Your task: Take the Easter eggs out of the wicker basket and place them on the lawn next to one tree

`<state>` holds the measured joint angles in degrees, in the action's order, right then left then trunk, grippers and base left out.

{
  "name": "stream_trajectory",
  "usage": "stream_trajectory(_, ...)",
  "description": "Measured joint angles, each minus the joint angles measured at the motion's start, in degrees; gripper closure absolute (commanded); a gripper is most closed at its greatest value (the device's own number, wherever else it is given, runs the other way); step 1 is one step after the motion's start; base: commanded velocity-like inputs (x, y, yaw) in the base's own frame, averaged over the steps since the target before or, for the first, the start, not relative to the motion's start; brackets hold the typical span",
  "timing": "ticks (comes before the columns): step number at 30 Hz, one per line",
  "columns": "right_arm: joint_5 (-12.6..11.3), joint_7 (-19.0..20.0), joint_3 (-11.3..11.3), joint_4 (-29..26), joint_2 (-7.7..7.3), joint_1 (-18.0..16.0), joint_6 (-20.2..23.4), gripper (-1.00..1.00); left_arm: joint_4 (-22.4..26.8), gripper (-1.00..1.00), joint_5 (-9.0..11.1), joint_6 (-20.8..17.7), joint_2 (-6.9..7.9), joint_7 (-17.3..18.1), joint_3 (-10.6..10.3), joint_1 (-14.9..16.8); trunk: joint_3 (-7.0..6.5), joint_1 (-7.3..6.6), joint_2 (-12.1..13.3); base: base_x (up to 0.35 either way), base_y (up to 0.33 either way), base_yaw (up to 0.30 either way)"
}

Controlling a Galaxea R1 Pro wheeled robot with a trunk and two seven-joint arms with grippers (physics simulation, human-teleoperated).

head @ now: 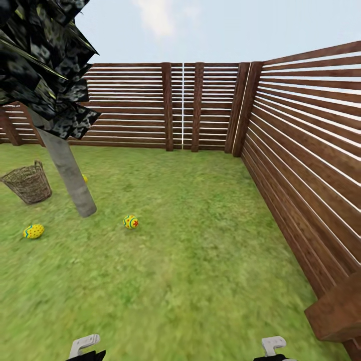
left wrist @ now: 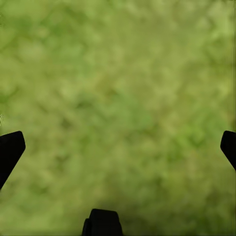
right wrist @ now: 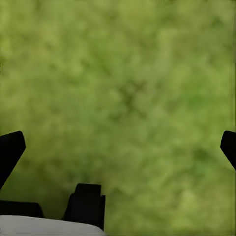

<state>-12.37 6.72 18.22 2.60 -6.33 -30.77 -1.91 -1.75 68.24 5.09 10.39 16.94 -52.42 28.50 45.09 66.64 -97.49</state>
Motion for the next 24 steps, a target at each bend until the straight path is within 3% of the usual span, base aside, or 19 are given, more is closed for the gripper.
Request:
stream_trajectory(8,0.2,-0.1,0.0,0.2,-0.09,0.0,0.1,-1.00,-0.1,-1.00,-0.1,0.0,0.03,-0.1,-0.1,0.0,-1.44,-1.76,3.2,0.000,0.000,0.000)
stream_trajectory(13,-0.1,-0.1,0.1,0.3,0.25,1.7,0.2,-1.00,-0.1,-1.00,-0.2,-0.1,-0.02,-0.4,-0.2,0.0,-2.33,-2.86,5.2,0.000,0.000,0.000)
stream_trajectory(19,-0.3,-0.1,0.1,0.3,0.55,3.1,0.2,-1.00,-0.1,-1.00,-0.2,-0.2,-0.06,-4.2,-0.2,-0.3,-3.41,-4.17,7.6,0.000,0.000,0.000)
stream_trajectory(24,-0.3,-0.1,0.1,0.3,0.64,3.7,0.2,-1.00,-0.3,-1.00,-0.2,-0.2,-0.06,-5.2,-0.3,-1.2,-4.31,-5.27,9.6,0.000,0.000,0.000)
